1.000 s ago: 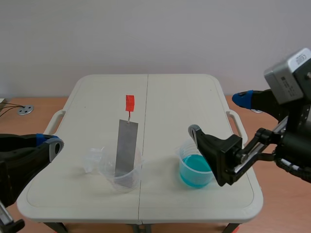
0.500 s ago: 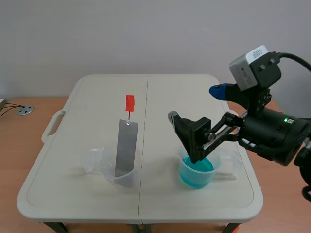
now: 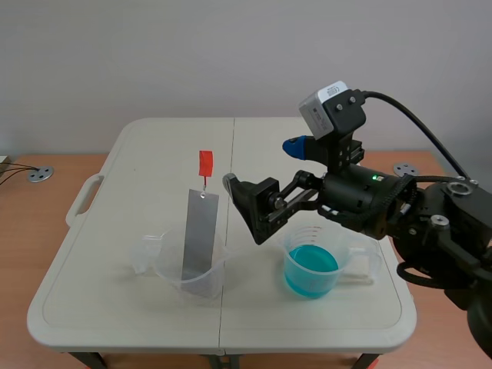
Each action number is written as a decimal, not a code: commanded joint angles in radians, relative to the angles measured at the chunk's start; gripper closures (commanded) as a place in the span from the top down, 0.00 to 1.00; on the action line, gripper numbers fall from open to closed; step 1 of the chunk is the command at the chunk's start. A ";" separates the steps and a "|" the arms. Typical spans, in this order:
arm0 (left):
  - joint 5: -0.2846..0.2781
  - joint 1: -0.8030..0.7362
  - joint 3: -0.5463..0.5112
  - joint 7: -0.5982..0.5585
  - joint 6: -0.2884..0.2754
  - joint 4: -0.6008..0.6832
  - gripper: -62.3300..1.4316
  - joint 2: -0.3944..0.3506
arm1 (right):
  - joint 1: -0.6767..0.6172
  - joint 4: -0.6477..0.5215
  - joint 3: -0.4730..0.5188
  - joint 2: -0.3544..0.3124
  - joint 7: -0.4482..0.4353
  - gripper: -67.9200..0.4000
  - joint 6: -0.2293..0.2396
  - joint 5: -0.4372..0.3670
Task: Hold the metal plate by the orange handle, dip it into the blue solution, take it out and point at it, then put the plate back in the beaker on the left.
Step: 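Lift the metal plate out of the left beaker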
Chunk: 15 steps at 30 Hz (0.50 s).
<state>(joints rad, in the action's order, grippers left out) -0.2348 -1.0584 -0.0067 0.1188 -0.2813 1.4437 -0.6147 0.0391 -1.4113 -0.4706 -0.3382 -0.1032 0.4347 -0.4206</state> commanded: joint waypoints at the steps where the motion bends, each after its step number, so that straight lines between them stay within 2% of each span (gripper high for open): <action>1: -0.003 0.016 0.009 -0.014 -0.002 0.004 0.05 0.008 | 0.040 0.018 -0.005 0.014 -0.014 0.98 0.008 -0.015; 9: -0.004 0.076 0.035 -0.010 -0.002 -0.069 0.05 0.007 | 0.156 0.181 -0.076 0.075 -0.021 0.98 0.046 -0.018; 15: -0.004 0.079 0.035 -0.010 -0.002 -0.076 0.05 0.007 | 0.217 0.230 -0.118 0.105 -0.037 0.98 0.061 -0.031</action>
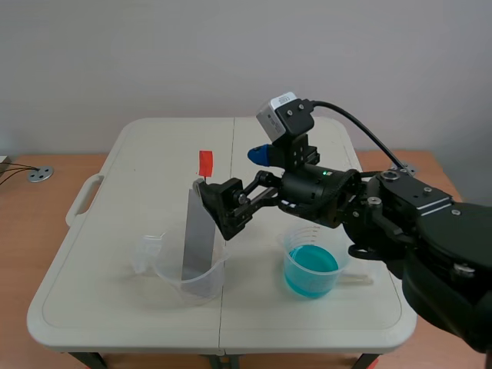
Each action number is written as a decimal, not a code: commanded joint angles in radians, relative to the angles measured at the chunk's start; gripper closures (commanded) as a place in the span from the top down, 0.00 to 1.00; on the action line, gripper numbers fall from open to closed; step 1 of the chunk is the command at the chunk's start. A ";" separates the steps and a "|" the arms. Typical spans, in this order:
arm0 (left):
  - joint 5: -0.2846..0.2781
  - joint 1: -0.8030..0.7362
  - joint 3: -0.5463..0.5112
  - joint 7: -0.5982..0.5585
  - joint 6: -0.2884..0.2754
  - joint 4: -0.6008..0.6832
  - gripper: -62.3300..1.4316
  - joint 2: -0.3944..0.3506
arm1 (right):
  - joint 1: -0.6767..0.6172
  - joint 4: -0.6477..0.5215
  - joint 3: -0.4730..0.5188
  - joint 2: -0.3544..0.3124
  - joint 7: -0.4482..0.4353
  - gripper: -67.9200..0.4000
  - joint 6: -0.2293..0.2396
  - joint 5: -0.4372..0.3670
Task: Hold the metal plate by the orange handle, dip it into the blue solution, take it out and point at it, then put the plate back in the beaker on the left.
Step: 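Lift the metal plate out of the left beaker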
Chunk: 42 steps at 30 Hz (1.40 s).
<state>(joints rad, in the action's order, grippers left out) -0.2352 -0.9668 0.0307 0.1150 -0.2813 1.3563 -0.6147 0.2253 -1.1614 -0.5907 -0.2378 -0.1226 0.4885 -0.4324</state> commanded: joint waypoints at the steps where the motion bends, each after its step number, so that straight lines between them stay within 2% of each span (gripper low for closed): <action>1: -0.004 -0.013 -0.002 -0.006 -0.002 0.011 0.05 0.007 | 0.040 -0.015 -0.003 0.010 -0.017 0.98 0.010 -0.028; 9: -0.007 -0.013 0.004 -0.006 -0.002 0.011 0.05 0.008 | 0.077 0.032 -0.027 0.044 -0.003 0.98 0.052 -0.101; 14: -0.007 -0.013 0.004 -0.006 -0.002 0.011 0.05 0.008 | 0.092 0.101 -0.028 0.084 0.022 0.98 0.109 -0.132; 21: -0.007 -0.013 0.004 -0.006 -0.002 0.011 0.05 0.008 | 0.106 0.125 -0.028 0.100 0.010 0.98 0.116 -0.162; 25: -0.007 -0.013 0.004 -0.006 -0.002 0.011 0.05 0.008 | 0.113 0.125 -0.028 0.100 0.009 0.98 0.142 -0.164; 30: -0.007 -0.013 0.004 -0.006 -0.002 0.011 0.05 0.008 | 0.118 0.125 -0.028 0.103 0.023 0.97 0.142 -0.170; 33: -0.007 -0.013 0.004 -0.006 -0.002 0.011 0.05 0.008 | 0.124 0.125 -0.028 0.103 0.044 0.88 0.162 -0.186; 37: -0.007 -0.013 0.004 -0.006 -0.002 0.011 0.05 0.008 | 0.124 0.125 -0.028 0.103 0.050 0.77 0.164 -0.206; 42: -0.007 -0.013 0.004 -0.006 -0.002 0.011 0.05 0.008 | 0.124 0.125 -0.028 0.102 0.063 0.56 0.165 -0.219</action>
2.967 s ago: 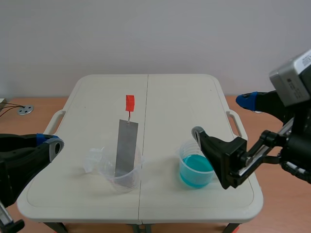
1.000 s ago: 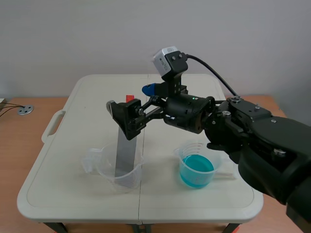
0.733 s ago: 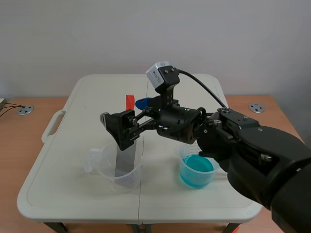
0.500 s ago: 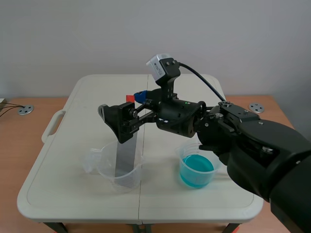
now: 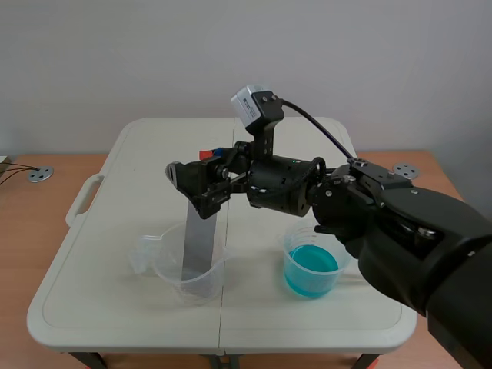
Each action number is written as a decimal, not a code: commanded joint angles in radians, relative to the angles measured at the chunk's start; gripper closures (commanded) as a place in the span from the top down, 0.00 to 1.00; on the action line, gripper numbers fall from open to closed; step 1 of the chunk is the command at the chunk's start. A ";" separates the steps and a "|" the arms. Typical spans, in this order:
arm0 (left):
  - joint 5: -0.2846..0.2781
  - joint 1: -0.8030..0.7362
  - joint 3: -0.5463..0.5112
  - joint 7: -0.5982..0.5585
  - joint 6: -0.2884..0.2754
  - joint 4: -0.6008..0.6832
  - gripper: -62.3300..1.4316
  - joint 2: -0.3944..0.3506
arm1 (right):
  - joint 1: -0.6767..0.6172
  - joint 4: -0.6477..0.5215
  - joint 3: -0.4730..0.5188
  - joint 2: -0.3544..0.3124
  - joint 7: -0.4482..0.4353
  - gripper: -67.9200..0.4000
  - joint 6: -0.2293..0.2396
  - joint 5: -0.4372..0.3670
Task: Hold the metal plate by the orange handle, dip it into the blue solution, take it out and point at it, then put the plate back in the beaker on the left.
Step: 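Lift the metal plate out of the left beaker, then move the plate over the blue solution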
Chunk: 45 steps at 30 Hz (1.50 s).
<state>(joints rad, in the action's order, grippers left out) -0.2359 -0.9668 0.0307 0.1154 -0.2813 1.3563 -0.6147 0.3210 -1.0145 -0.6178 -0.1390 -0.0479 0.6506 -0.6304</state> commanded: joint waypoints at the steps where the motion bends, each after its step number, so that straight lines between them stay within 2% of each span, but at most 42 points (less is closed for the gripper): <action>1: -0.006 -0.013 0.004 -0.006 -0.002 0.011 0.05 0.008 | 0.029 -0.022 -0.001 0.003 -0.008 0.53 0.003 -0.030; 8: -0.006 -0.013 0.004 -0.006 -0.002 0.011 0.05 0.008 | 0.029 -0.022 -0.001 0.003 -0.006 0.34 0.005 -0.033; 15: -0.006 -0.013 0.004 -0.006 -0.002 0.011 0.05 0.008 | 0.028 -0.022 -0.001 0.003 -0.011 0.02 0.006 -0.033; 22: -0.006 -0.013 0.004 -0.006 -0.002 0.011 0.05 0.008 | 0.028 -0.022 -0.001 0.003 -0.060 0.02 0.095 -0.032; 29: -0.006 -0.013 0.004 -0.007 -0.002 0.011 0.05 0.008 | 0.016 -0.076 -0.001 -0.008 -0.063 0.02 0.095 -0.024; 36: -0.006 -0.013 0.004 -0.007 -0.002 0.011 0.05 0.008 | -0.045 -0.273 -0.001 -0.061 -0.063 0.02 0.095 0.024; 45: -0.006 -0.013 0.003 -0.007 -0.002 0.011 0.05 0.008 | -0.111 -0.520 0.003 -0.161 -0.063 0.02 0.095 0.025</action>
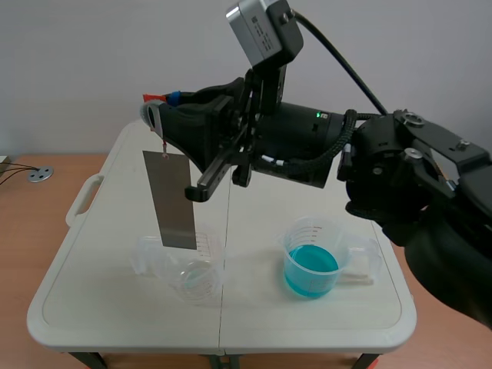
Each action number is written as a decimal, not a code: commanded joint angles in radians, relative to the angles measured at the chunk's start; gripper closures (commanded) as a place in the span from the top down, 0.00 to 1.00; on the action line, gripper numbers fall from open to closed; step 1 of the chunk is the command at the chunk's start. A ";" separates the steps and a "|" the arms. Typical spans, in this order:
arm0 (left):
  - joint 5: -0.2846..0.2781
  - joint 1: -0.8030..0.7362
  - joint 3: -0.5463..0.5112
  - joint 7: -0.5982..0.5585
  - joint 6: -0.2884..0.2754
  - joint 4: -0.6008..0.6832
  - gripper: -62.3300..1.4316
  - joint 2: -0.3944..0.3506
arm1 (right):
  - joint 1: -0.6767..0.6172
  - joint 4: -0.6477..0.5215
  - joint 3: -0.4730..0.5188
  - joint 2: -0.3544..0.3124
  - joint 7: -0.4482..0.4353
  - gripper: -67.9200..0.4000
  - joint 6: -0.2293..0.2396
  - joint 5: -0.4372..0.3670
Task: Hold the metal plate by the orange handle, dip it into the blue solution, take it out and point at it, then put the plate back in the beaker on the left.
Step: 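Move the plate over the blue solution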
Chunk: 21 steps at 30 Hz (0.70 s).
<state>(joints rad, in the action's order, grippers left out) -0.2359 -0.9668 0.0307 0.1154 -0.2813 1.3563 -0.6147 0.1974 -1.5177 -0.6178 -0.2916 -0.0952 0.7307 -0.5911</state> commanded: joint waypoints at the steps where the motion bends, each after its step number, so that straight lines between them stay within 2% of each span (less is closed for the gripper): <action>1: -0.006 -0.011 0.003 -0.006 -0.002 0.012 0.05 0.007 | 0.011 -0.040 0.003 -0.021 -0.015 0.02 0.015 -0.014; 10: -0.006 0.023 -0.047 0.050 -0.001 0.089 0.05 -0.007 | -0.014 -0.242 0.057 -0.153 -0.016 0.02 0.010 -0.024; 16: -0.007 0.074 -0.149 0.093 0.003 0.175 0.05 -0.006 | -0.049 -0.322 0.151 -0.249 -0.033 0.02 0.010 -0.104; 21: -0.012 0.107 -0.249 0.095 0.002 0.269 0.05 -0.006 | -0.068 -0.333 0.232 -0.344 -0.050 0.02 0.011 -0.186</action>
<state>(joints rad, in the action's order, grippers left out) -0.2371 -0.8627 -0.2115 0.2199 -0.2810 1.6043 -0.6182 0.1196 -1.8469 -0.3985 -0.6174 -0.1219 0.7383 -0.7544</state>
